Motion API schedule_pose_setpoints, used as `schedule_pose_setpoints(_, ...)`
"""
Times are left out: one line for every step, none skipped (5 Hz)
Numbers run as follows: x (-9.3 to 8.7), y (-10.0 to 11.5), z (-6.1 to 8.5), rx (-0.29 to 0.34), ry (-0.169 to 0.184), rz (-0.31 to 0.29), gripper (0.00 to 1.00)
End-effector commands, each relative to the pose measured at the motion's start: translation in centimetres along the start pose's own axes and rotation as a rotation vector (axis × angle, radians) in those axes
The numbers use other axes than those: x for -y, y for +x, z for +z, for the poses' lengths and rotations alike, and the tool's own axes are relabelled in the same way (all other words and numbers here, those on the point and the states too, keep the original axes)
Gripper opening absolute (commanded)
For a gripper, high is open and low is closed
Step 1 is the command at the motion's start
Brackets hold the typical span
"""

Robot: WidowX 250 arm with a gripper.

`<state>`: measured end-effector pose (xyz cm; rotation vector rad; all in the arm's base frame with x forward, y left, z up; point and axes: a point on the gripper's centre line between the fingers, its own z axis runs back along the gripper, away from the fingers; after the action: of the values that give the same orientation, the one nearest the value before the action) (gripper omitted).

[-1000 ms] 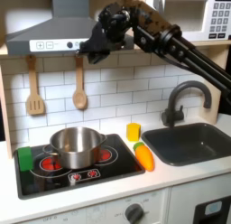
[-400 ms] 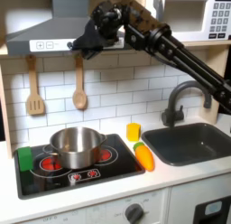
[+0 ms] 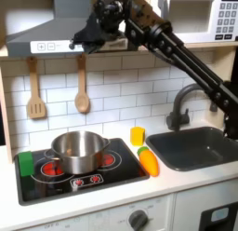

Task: Push button

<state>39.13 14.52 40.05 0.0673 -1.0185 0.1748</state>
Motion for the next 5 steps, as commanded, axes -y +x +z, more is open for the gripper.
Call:
schedule_pose_setpoints(0.46, 0.23, -0.74, -0.011, -0.007, -0.014, 0.0)
schedule_pose_setpoints(0.41, 0.25, -0.82, -0.012, 0.012, -0.022, 0.0)
schedule_pose_setpoints(0.57, 0.43, -1.37, -0.021, 0.032, -0.044, 0.0)
schedule_pose_setpoints(0.26, 0.73, -0.81, -0.013, 0.039, -0.051, 0.0)
schedule_pose_setpoints(0.37, 0.58, -0.63, -0.028, 0.018, -0.053, 0.0)
